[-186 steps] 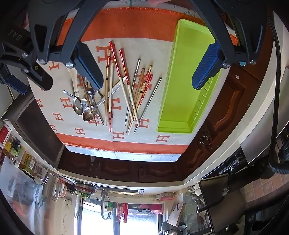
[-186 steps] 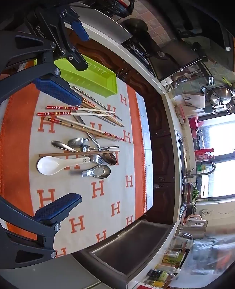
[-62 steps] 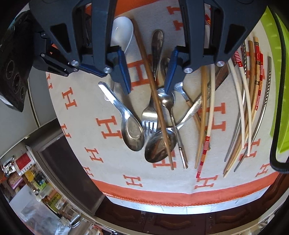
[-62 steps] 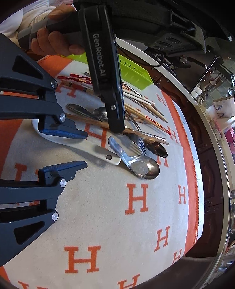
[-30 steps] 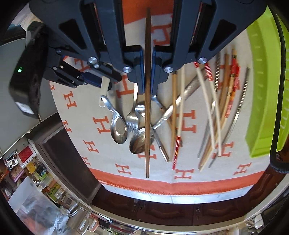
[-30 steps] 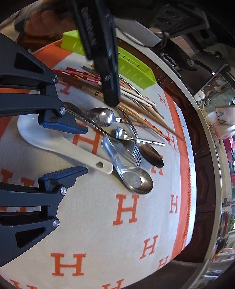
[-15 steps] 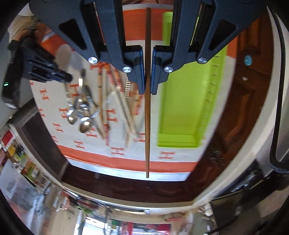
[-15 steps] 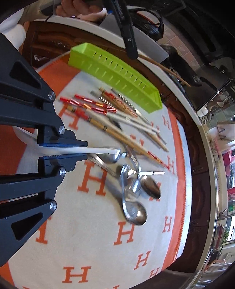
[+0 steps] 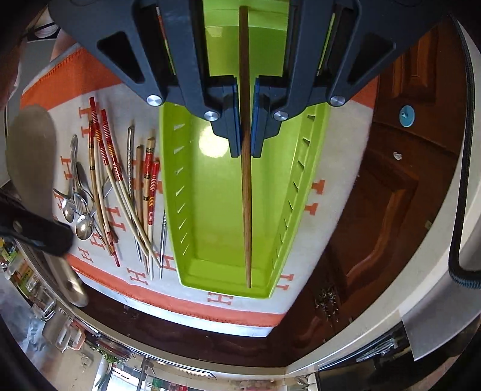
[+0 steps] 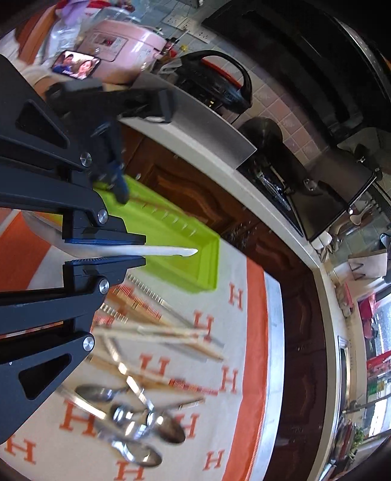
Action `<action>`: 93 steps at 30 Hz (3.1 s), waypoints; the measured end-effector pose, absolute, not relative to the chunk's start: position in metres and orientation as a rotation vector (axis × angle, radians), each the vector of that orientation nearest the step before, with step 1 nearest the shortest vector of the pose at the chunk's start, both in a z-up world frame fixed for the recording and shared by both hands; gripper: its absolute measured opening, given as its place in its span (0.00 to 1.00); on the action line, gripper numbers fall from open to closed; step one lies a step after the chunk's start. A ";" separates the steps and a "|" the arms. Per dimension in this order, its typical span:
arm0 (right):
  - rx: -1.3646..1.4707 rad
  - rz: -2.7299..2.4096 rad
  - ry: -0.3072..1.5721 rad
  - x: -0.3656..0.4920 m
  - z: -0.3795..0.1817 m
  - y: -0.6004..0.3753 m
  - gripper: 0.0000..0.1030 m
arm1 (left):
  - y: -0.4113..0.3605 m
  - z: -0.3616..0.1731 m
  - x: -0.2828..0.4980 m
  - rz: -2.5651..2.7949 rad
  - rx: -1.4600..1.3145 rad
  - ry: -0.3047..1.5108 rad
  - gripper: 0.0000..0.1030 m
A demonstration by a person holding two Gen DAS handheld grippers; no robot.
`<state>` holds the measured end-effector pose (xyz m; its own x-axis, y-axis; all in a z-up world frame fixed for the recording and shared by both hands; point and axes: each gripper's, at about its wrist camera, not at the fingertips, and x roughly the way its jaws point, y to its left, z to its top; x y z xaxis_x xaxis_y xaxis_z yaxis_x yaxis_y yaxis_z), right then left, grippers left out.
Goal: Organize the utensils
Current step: 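Carry the chopstick and white spoon into the green tray and release both, then grasp a red-striped chopstick with the left tool while the right tool grasps a metal spoon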
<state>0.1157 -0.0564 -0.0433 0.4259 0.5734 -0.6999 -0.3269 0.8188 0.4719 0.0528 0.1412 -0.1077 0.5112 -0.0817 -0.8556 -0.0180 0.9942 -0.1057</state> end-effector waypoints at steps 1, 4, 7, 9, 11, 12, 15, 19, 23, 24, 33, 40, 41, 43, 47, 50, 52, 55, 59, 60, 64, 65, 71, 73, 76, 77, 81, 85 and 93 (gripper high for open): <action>0.290 0.574 0.997 0.124 -0.046 -0.045 0.06 | 0.141 -0.109 0.054 -0.041 -0.110 1.035 0.04; 0.296 0.576 1.051 0.147 -0.061 -0.009 0.06 | 0.147 -0.116 0.058 -0.040 -0.097 1.026 0.04; 0.266 0.553 1.085 0.163 -0.080 0.022 0.06 | 0.149 -0.122 0.066 -0.022 -0.081 1.020 0.04; 0.246 0.537 1.103 0.171 -0.091 0.036 0.06 | 0.150 -0.124 0.071 -0.018 -0.077 1.016 0.04; 0.224 0.518 1.119 0.178 -0.102 0.045 0.06 | 0.152 -0.127 0.073 -0.018 -0.083 1.013 0.04; 0.211 0.507 1.125 0.180 -0.107 0.048 0.06 | 0.154 -0.128 0.075 -0.019 -0.091 1.011 0.04; 0.181 0.475 1.139 0.191 -0.122 0.052 0.06 | 0.159 -0.127 0.076 -0.035 -0.126 1.020 0.04; 0.133 0.416 1.147 0.203 -0.137 0.046 0.07 | 0.162 -0.120 0.075 -0.046 -0.160 1.023 0.05; 0.109 0.419 1.148 0.215 -0.145 0.044 0.10 | 0.161 -0.109 0.071 -0.044 -0.169 1.011 0.16; 0.095 0.418 1.140 0.216 -0.144 0.046 0.12 | 0.160 -0.106 0.070 -0.031 -0.159 1.004 0.20; 0.095 0.439 1.042 0.186 -0.110 0.027 0.42 | 0.155 -0.085 0.054 -0.015 -0.162 0.963 0.38; 0.089 0.449 1.005 0.144 -0.090 -0.012 0.47 | 0.147 -0.074 0.041 -0.027 -0.165 0.952 0.38; 0.094 0.447 1.001 0.136 -0.088 -0.021 0.48 | 0.144 -0.072 0.039 -0.029 -0.162 0.951 0.38; 0.100 0.443 0.994 0.122 -0.086 -0.034 0.50 | 0.136 -0.069 0.034 -0.042 -0.158 0.947 0.38; 0.088 0.422 0.975 0.093 -0.083 -0.065 0.50 | 0.116 -0.063 0.028 -0.070 -0.140 0.937 0.38; 0.083 0.409 0.963 0.073 -0.079 -0.090 0.54 | 0.098 -0.056 0.025 -0.091 -0.126 0.919 0.38; 0.078 0.397 0.948 0.059 -0.076 -0.107 0.59 | 0.085 -0.051 0.023 -0.101 -0.120 0.904 0.38; 0.067 0.370 0.919 0.044 -0.071 -0.130 0.65 | 0.064 -0.045 0.021 -0.116 -0.112 0.879 0.38; 0.060 0.347 0.892 0.025 -0.065 -0.162 0.65 | 0.036 -0.040 0.024 -0.155 -0.106 0.881 0.38; 0.065 0.342 0.891 0.025 -0.064 -0.170 0.65 | 0.031 -0.039 0.026 -0.161 -0.100 0.883 0.38; 0.106 0.305 0.905 0.022 -0.062 -0.202 0.65 | 0.001 -0.037 0.032 -0.218 -0.068 0.896 0.38; 0.116 0.295 0.909 0.025 -0.061 -0.209 0.65 | -0.006 -0.037 0.034 -0.230 -0.062 0.899 0.38; 0.218 0.218 0.931 0.040 -0.066 -0.269 0.65 | -0.039 -0.044 0.058 -0.273 -0.051 0.934 0.38; 0.253 0.203 0.937 0.045 -0.069 -0.286 0.65 | -0.050 -0.046 0.069 -0.288 -0.055 0.940 0.38; 0.304 0.169 0.950 0.056 -0.078 -0.314 0.64 | -0.065 -0.052 0.084 -0.301 -0.037 0.944 0.38; 0.316 0.163 0.955 0.061 -0.081 -0.318 0.64 | -0.071 -0.054 0.090 -0.304 -0.029 0.946 0.38; 0.367 0.139 0.977 0.085 -0.098 -0.338 0.58 | -0.090 -0.066 0.113 -0.326 0.000 0.958 0.38; 0.379 0.113 1.000 0.116 -0.120 -0.344 0.49 | -0.104 -0.075 0.133 -0.342 0.039 0.966 0.32; 0.335 0.094 1.013 0.164 -0.160 -0.338 0.41 | -0.103 -0.086 0.164 -0.349 0.007 1.010 0.28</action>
